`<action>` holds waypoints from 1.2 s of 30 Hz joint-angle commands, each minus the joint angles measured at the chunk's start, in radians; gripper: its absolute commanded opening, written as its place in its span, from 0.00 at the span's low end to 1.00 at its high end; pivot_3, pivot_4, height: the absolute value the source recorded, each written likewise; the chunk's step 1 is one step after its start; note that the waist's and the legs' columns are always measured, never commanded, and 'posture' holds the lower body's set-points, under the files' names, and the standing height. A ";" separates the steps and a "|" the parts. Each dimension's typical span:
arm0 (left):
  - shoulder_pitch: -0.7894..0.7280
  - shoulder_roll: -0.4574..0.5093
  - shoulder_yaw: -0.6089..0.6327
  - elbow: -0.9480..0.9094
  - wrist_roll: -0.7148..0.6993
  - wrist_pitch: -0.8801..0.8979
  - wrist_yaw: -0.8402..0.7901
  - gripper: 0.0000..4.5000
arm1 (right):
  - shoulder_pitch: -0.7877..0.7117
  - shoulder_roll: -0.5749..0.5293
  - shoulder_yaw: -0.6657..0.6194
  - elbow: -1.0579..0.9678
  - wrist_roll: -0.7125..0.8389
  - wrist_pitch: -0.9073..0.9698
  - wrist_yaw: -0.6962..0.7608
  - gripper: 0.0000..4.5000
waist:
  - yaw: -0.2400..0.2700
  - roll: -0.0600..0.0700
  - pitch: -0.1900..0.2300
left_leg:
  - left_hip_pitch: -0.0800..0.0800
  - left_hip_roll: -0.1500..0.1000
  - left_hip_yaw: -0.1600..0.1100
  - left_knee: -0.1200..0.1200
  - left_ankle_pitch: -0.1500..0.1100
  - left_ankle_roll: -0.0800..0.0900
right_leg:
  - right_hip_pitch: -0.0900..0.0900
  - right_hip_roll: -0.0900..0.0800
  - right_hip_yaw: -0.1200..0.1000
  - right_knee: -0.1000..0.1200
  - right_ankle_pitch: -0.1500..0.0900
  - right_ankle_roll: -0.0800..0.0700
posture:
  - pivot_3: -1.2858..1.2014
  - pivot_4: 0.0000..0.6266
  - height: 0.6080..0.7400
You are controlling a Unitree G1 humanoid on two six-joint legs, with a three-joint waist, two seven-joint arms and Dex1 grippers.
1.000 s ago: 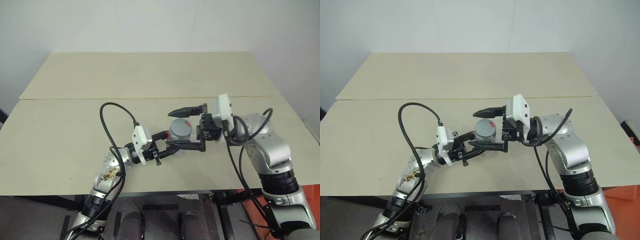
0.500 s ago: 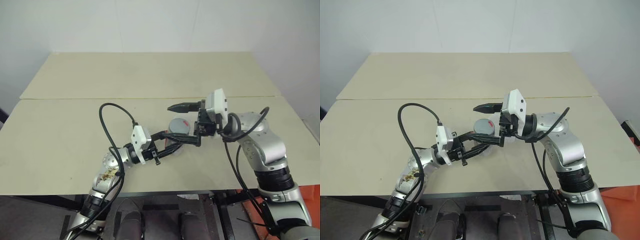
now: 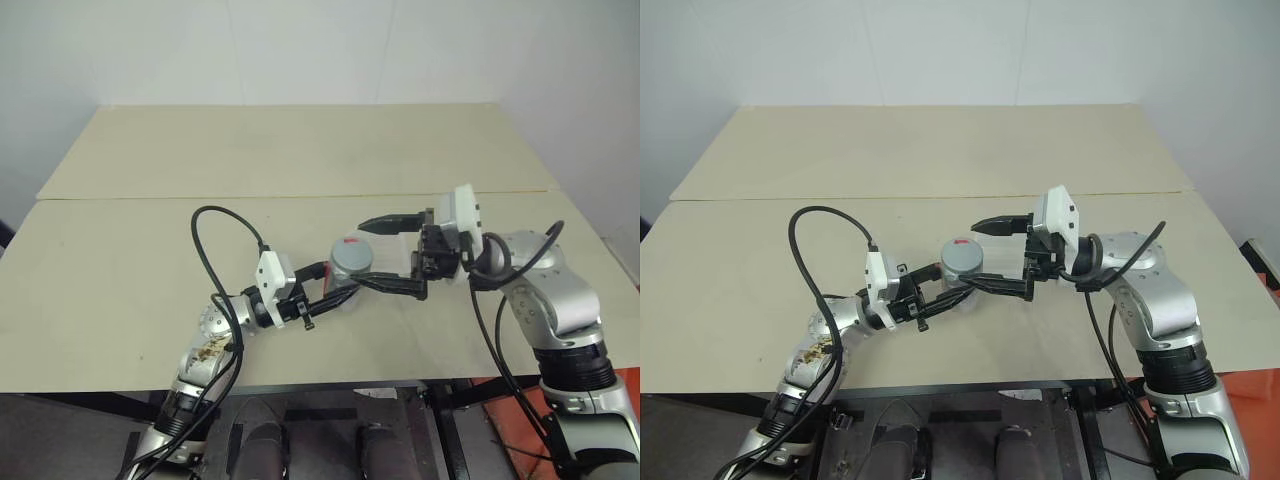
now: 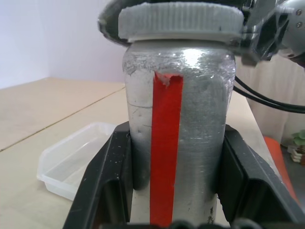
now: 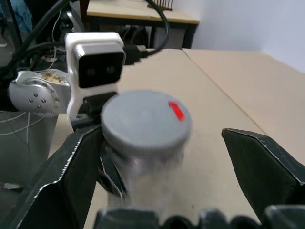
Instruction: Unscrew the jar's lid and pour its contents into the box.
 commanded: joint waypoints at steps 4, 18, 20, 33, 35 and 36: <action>-0.001 0.000 0.010 -0.024 -0.013 -0.035 -0.021 0.43 | -0.006 -0.024 -0.058 0.002 0.011 -0.028 0.014 1.00 | 0.001 0.000 0.000 | 0.000 0.000 0.000 0.000 0.000 0.000 | 0.000 0.000 0.000 0.000 0.000 0.000 | 0.52 0.24 1.00; -0.007 -0.028 -0.005 0.002 0.012 -0.065 -0.006 0.43 | 0.021 -0.072 -0.081 -0.075 0.085 -0.006 0.107 1.00 | 0.002 0.000 0.000 | 0.000 0.000 0.000 0.000 0.000 0.000 | 0.000 0.000 0.000 0.000 0.000 0.000 | 0.52 0.24 1.00; -0.009 -0.033 -0.010 0.004 0.020 -0.070 -0.005 0.43 | 0.011 -0.056 -0.074 -0.088 0.082 -0.007 0.082 1.00 | 0.000 0.000 0.000 | 0.000 0.000 0.000 0.000 0.000 0.000 | 0.000 0.000 0.000 0.000 0.000 0.000 | 0.52 0.24 1.00; -0.008 -0.053 -0.035 0.009 0.054 -0.080 0.006 0.43 | -0.060 0.061 0.032 -0.090 0.021 -0.013 -0.022 1.00 | 0.001 0.000 0.000 | 0.000 0.000 0.000 0.000 0.000 0.000 | 0.000 0.000 0.000 0.000 0.000 0.000 | 0.52 0.24 1.00; -0.009 -0.055 -0.038 0.008 0.055 -0.082 0.007 0.43 | -0.068 0.071 0.039 -0.078 0.016 -0.007 -0.030 1.00 | 0.001 0.000 0.000 | 0.000 0.000 0.000 0.000 0.000 0.000 | 0.000 0.000 0.000 0.000 0.000 0.000 | 0.52 0.24 1.00; -0.009 -0.055 -0.038 0.007 0.055 -0.083 0.007 0.43 | -0.072 0.075 0.038 -0.071 0.012 -0.009 -0.032 1.00 | 0.001 0.000 0.000 | 0.000 0.000 0.000 0.000 0.000 0.000 | 0.000 0.000 0.000 0.000 0.000 0.000 | 0.52 0.24 1.00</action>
